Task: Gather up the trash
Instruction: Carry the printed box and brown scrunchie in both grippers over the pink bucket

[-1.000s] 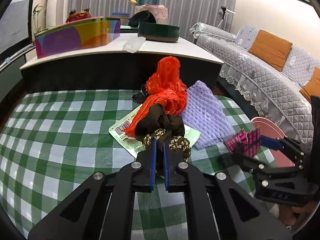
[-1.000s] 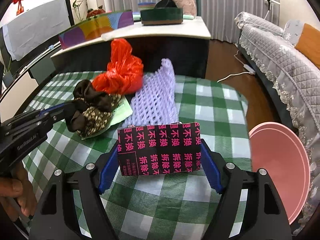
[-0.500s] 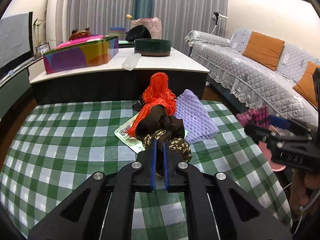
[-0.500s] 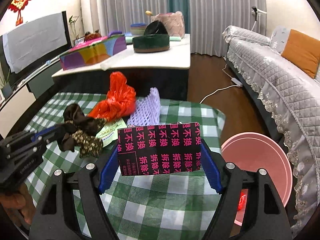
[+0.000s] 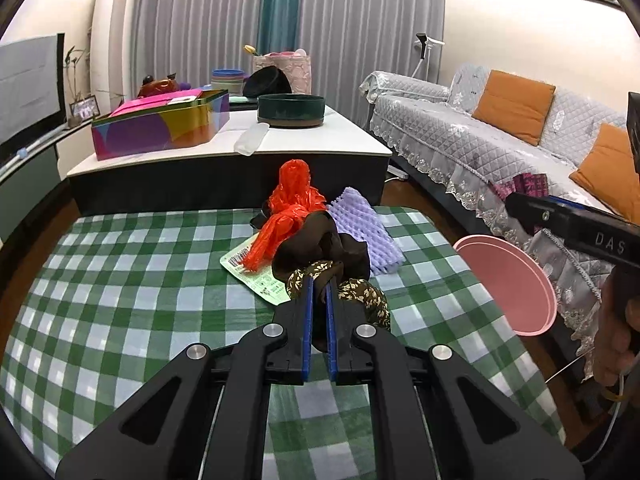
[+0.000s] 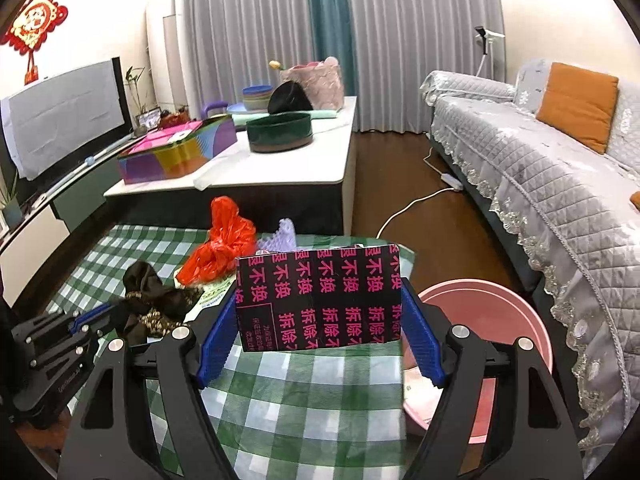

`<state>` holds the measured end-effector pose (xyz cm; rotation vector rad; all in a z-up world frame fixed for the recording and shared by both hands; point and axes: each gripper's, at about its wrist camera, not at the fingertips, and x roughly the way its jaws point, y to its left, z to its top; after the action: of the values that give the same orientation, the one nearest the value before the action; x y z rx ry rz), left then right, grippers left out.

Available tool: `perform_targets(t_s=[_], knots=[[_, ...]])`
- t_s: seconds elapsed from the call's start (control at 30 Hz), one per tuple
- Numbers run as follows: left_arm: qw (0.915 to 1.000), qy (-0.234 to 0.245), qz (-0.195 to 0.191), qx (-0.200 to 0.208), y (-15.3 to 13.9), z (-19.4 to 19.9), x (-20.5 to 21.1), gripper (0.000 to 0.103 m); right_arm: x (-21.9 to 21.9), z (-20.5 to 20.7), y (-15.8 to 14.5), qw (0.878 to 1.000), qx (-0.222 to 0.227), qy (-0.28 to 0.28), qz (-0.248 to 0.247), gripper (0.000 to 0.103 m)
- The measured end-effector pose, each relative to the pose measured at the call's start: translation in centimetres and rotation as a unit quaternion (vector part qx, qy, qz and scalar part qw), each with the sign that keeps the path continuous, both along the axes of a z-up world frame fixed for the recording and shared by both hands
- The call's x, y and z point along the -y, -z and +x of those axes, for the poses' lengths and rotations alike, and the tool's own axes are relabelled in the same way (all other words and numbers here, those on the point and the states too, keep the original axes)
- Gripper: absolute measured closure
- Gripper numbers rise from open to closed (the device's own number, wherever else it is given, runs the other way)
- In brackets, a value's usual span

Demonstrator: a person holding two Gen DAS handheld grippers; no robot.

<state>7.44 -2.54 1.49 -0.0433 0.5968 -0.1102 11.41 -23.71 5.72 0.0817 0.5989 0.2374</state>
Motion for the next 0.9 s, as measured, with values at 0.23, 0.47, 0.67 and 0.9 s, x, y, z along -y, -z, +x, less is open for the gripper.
perform_targets(t_s=[0.23, 0.47, 0.67, 0.9], knots=[[1.0, 0.009, 0.0, 0.003, -0.4, -1.1, 1.3, 0.097, 2.5, -1.0, -1.4, 0.999, 0.013, 0.028, 0.013, 0.029], [0.9997, 0.023, 0.002, 0.008, -1.1, -1.5, 2.8, 0.097, 4.4, -1.5, -2.0, 0.998, 0.018, 0.05, 0.018, 0.029], [0.9994, 0.032, 0.001, 0.01, -1.3, -1.3, 3.9, 0.097, 5.7, -1.7, -2.0, 0.998, 0.019, 0.065, 0.018, 0.029], [0.9989, 0.046, -0.003, 0.008, -1.1, -0.7, 5.2, 0.097, 7.3, -1.7, -1.8, 0.996, 0.018, 0.082, 0.018, 0.029]])
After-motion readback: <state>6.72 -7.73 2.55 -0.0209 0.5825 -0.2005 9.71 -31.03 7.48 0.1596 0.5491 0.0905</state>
